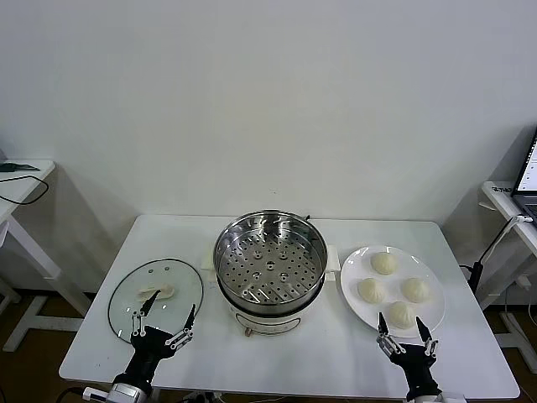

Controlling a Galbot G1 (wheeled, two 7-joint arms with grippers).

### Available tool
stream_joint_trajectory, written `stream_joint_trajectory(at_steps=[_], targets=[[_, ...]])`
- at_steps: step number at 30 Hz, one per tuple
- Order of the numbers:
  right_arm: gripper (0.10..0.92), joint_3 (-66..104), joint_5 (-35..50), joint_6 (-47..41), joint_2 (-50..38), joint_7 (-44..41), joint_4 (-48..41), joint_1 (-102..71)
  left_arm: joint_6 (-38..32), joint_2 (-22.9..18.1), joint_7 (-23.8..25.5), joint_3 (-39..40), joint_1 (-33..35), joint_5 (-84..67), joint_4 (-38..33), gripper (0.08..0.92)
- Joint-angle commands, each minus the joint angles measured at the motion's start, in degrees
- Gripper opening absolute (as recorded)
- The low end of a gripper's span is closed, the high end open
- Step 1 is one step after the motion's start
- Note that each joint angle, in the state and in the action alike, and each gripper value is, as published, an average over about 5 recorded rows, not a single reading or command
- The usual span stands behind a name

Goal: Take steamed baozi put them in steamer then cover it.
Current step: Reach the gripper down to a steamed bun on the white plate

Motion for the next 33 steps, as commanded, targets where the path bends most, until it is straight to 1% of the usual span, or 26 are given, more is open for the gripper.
stream_joint_trajectory(at_steps=[1,4,8,10,12,14,16,20,23,25,29,33], targets=[[0.823,2.6,0.3,-5.7,-4.6,4.0,-2.9,10.5,-0.3,-0.4,-0.4,0.7,1.0,0.0,-2.3,0.823],[0.823,2.5,2.7,-6.9,-9.0,2.9,-6.8,18.0,-0.5,-0.6,-0.5,1.0,1.6,0.1,-3.7,0.823],[0.823,-2.3,12.8,-10.1,-16.6,0.5,-15.4,32.1,-0.5,-0.9,-0.7,1.3,2.2,0.1,-5.2,0.823],[0.823,-6.9,15.8,-11.2,-19.6,-2.2,-21.3,39.3,-0.2,-0.9,-0.7,1.3,2.3,-0.1,-5.6,0.823],[0.823,-12.2,18.0,-11.4,-22.2,-7.2,-27.6,46.0,0.0,-1.0,-0.6,1.3,2.3,-0.2,-5.8,0.823],[0.823,-17.8,19.6,-11.5,-24.7,-15.3,-33.3,52.4,0.1,-1.1,-0.6,1.2,2.4,-0.2,-5.8,0.823],[0.823,-23.2,19.4,-11.5,-26.9,-24.7,-38.2,58.3,0.3,-1.1,-0.7,1.2,2.5,-0.4,-6.0,0.823],[0.823,-36.0,14.0,-11.0,-30.2,-44.9,-47.7,70.6,0.8,-0.7,-1.0,1.3,3.2,-1.1,-6.9,0.823],[0.823,-45.7,8.6,-10.4,-31.1,-56.6,-53.8,79.9,0.6,-0.5,-1.1,1.0,3.4,-1.1,-7.2,0.823],[0.823,-50.7,3.8,-9.9,-31.1,-63.3,-56.9,85.2,0.5,-0.6,-1.1,1.0,3.5,-1.1,-7.2,0.823],[0.823,-58.6,-9.8,-8.2,-29.9,-77.7,-62.7,93.8,0.2,-0.8,-1.2,1.1,3.4,-0.7,-6.8,0.823],[0.823,-61.6,-21.0,-6.9,-27.9,-85.5,-65.8,97.8,0.1,-1.0,-1.6,1.2,3.4,-0.4,-6.7,0.823]])
